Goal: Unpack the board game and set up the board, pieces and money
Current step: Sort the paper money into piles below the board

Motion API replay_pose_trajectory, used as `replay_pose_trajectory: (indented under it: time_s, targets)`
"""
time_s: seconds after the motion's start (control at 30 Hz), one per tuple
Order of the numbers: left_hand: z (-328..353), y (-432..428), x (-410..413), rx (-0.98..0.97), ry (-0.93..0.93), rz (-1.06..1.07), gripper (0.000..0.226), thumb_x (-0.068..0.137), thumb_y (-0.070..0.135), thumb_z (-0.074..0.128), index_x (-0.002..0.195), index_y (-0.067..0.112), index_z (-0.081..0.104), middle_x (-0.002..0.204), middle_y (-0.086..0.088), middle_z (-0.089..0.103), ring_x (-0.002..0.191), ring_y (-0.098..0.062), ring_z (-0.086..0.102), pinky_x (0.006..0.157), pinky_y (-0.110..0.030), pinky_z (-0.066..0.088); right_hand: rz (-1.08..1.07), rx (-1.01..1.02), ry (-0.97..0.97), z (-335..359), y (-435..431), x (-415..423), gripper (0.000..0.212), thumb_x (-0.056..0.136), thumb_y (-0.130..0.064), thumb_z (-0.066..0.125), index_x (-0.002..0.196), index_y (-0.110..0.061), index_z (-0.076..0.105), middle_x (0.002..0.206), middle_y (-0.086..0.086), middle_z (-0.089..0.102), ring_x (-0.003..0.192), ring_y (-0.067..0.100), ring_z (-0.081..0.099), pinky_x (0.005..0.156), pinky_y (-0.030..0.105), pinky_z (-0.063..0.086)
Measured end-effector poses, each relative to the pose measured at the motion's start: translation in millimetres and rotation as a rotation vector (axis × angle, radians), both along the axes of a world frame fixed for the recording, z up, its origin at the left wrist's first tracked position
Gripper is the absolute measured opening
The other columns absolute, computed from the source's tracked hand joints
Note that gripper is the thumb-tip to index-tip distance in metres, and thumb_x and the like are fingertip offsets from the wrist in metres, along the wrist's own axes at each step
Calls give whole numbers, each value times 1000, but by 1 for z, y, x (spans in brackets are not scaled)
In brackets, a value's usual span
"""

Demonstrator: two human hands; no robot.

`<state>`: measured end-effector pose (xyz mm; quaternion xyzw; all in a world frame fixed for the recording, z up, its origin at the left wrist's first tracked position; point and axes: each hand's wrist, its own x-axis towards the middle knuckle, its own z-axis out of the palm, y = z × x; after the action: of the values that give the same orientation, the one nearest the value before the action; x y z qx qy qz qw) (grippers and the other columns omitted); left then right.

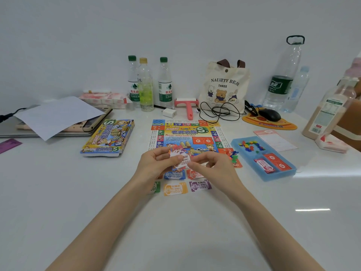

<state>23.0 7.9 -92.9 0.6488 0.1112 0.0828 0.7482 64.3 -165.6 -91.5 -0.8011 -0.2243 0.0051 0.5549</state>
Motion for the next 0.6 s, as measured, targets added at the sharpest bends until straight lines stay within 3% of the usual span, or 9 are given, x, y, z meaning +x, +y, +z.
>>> replay_pose_trajectory:
  time_s: [0.1, 0.23, 0.33, 0.47, 0.6]
  targets:
    - [1, -2, 0, -6, 8, -24, 27, 73, 6, 79, 94, 19, 66, 74, 9, 74, 63, -6, 69, 53, -14, 51, -35, 22, 31, -2, 2, 0, 6, 79, -22, 78, 79, -17, 74, 73, -8, 71, 57, -3, 58, 58, 13, 46]
    - [2, 0, 1, -15, 30, -36, 38, 68, 10, 82, 103, 16, 68, 94, -2, 75, 79, -15, 73, 61, -19, 56, -36, 74, 130, -3, -3, 1, 3, 83, -21, 74, 81, -20, 75, 76, -2, 74, 74, 10, 70, 69, 19, 55]
    - [1, 0, 2, 1, 40, -26, 37, 69, 8, 82, 102, 17, 68, 100, -5, 73, 76, -13, 73, 55, -17, 52, -21, 72, 158, -1, -7, -1, 9, 86, -21, 71, 78, -25, 74, 74, -5, 74, 68, 1, 68, 60, 9, 48]
    - [3, 1, 0, 39, 27, -20, 34, 72, 4, 79, 102, 14, 67, 91, -4, 72, 56, -6, 67, 43, -12, 43, -43, 34, 179, 1, -8, -3, 7, 84, -24, 73, 79, -28, 73, 72, -14, 71, 56, -6, 59, 51, 5, 40]
    - [1, 6, 0, 159, 2, -20, 36, 68, 8, 83, 101, 14, 69, 95, -7, 74, 69, -10, 71, 51, -15, 49, -27, 29, 141, 1, -6, -4, 6, 80, -19, 77, 82, -20, 72, 74, -12, 68, 44, -3, 48, 48, 7, 38]
